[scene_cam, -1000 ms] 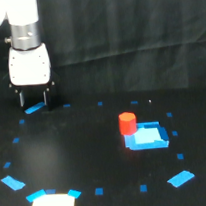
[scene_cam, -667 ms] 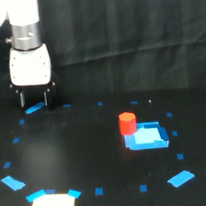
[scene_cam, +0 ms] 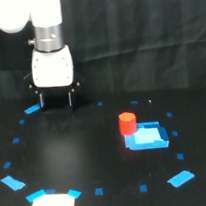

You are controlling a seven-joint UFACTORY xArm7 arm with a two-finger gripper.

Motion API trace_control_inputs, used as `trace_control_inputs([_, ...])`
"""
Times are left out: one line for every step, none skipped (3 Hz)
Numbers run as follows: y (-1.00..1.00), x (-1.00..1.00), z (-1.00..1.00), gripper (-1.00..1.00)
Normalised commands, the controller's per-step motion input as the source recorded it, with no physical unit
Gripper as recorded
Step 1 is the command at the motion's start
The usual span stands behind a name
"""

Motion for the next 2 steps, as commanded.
trace_control_inputs([-1.0,1.0,-0.94,0.93])
trace_control_inputs([-0.99,1.0,-0.9,0.98])
